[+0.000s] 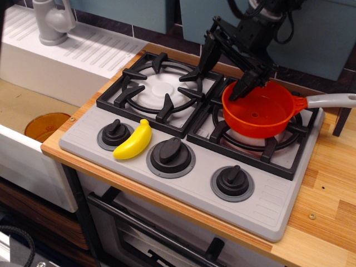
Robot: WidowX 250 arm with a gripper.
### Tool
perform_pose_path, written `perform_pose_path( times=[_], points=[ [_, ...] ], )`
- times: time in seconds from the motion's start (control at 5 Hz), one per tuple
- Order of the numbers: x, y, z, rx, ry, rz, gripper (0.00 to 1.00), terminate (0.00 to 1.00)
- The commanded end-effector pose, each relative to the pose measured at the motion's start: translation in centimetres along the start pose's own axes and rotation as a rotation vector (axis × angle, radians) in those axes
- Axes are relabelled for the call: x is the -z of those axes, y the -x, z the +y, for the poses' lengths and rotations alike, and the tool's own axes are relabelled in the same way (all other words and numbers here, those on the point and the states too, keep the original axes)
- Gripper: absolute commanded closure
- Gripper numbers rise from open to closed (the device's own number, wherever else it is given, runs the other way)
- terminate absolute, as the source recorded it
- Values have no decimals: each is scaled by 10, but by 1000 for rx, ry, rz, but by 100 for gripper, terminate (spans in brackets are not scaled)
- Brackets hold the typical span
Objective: End effector reaching pot or pan
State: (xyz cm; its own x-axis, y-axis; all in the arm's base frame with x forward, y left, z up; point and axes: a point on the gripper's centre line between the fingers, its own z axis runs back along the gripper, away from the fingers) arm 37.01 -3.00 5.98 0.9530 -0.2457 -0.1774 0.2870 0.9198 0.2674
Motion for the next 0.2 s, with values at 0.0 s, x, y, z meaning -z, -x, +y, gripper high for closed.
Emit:
perform_pose_path(
  times=[0.0],
  points=[
    [7,-9,3,-17,17,-3,0,100]
  ],
)
